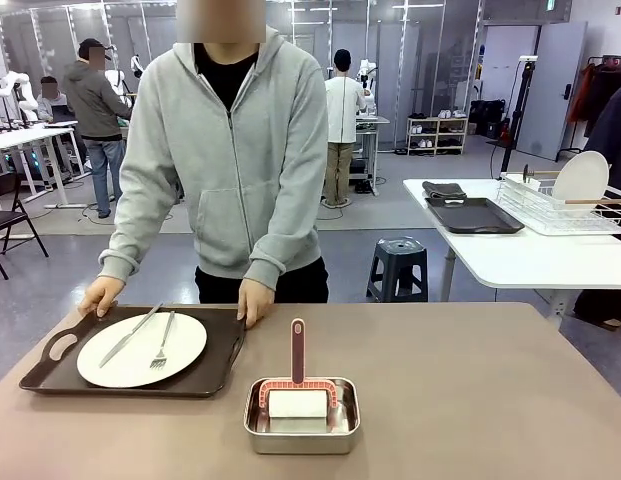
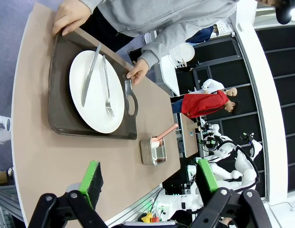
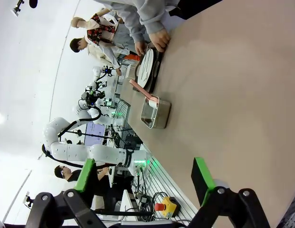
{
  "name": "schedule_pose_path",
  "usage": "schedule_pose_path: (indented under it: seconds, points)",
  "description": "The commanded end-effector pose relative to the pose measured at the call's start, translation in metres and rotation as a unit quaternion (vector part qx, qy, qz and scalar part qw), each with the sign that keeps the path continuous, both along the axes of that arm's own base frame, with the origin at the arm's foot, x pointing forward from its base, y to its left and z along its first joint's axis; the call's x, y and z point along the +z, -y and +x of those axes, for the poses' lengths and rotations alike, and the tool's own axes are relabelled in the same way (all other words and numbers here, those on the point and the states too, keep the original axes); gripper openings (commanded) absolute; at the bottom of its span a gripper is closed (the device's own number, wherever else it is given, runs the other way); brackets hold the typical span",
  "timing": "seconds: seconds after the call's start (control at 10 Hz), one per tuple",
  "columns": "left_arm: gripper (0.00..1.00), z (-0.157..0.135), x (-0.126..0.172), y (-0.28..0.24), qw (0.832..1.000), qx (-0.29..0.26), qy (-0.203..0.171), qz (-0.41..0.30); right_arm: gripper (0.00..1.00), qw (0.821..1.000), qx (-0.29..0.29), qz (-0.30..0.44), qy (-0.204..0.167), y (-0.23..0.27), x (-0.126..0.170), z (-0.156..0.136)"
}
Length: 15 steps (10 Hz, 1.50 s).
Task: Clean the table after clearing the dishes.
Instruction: When the right (or left) Handle tray is removed, use the right hand (or left hand) to clean the right (or left) side of the table with the Lint Roller.
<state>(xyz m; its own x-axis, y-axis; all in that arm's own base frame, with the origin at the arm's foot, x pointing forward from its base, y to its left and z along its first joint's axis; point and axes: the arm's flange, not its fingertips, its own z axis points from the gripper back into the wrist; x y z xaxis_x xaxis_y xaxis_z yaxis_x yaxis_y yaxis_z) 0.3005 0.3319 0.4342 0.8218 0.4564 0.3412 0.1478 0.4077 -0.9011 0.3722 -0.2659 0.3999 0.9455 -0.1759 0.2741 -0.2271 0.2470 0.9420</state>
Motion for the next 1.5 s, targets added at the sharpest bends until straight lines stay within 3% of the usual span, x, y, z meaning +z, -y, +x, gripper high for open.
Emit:
schedule_pose_path:
  seconds: [0.0, 0.5, 0.6, 0.9, 1.1, 1.4]
  points:
    - [1.0, -0.004, 0.003, -0.002, 1.0, -0.006, 0.001, 0.002, 1.0, 1.0, 0.005, 0.001, 0.008, -0.001, 0.001, 0.0]
    - [1.0, 0.0, 0.0, 0.0, 1.0, 0.0, 0.0, 0.0, 1.0, 1.0, 0.005, 0.001, 0.008, -0.001, 0.001, 0.0]
    - [1.0, 0.007, 0.015, 0.018, 1.0, -0.006, 0.009, 0.018, 1.0, 1.0, 0.005, 0.001, 0.008, -0.001, 0.001, 0.0]
    - [1.0, 0.051, 0.06, 0.104, 0.993, -0.049, 0.016, 0.106, 1.0, 1.0, 0.005, 0.001, 0.008, -0.001, 0.001, 0.0]
    - [1.0, 0.085, 0.079, 0.175, 0.979, -0.095, 0.041, 0.173, 1.0, 1.0, 0.005, 0.001, 0.008, -0.001, 0.001, 0.0]
    - [1.0, 0.132, 0.095, 0.301, 0.936, -0.196, 0.065, 0.287, 1.0, 1.0, 0.005, 0.001, 0.008, -0.001, 0.001, 0.0]
